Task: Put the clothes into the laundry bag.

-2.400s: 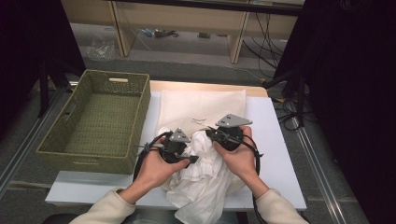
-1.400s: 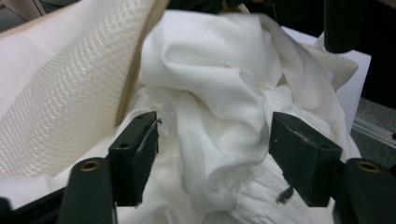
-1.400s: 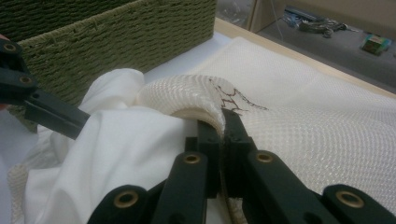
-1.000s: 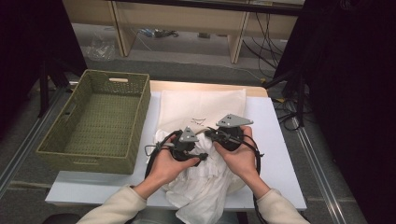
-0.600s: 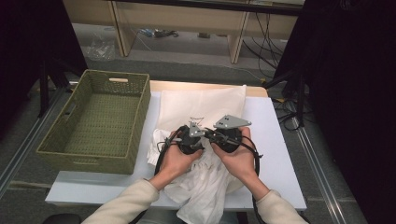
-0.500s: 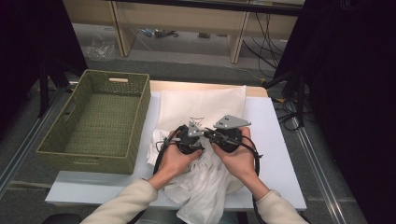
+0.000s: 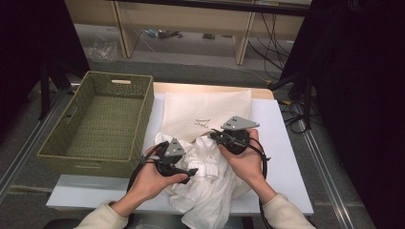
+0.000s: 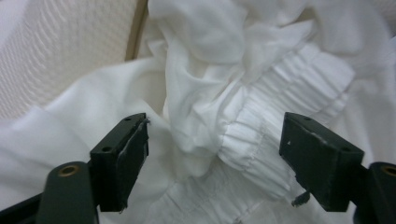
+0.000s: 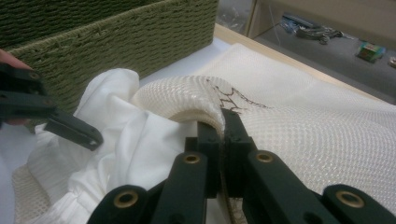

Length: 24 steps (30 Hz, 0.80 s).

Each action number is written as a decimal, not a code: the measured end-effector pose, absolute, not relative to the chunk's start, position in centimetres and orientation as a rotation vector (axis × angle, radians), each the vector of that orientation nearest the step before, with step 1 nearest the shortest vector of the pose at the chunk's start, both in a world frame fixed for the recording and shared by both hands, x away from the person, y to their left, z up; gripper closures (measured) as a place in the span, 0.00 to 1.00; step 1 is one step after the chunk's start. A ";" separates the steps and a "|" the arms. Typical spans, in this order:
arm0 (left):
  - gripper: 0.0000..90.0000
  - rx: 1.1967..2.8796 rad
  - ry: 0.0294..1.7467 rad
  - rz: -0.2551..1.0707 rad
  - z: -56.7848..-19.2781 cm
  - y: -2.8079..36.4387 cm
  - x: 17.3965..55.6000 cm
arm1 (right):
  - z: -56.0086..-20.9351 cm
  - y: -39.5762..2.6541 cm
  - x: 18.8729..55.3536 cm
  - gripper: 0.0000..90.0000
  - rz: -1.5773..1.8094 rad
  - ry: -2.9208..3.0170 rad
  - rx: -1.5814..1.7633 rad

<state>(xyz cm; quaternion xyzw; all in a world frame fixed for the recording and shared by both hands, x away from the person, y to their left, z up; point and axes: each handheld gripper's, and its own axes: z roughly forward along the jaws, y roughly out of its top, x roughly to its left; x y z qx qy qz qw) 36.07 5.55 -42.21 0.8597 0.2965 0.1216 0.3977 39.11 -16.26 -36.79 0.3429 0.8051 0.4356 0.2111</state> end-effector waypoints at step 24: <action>0.90 2.076 0.722 0.239 -39.7 1.6 36.8 | -37.3 -15.8 39.2 0.99 1.198 2.233 0.914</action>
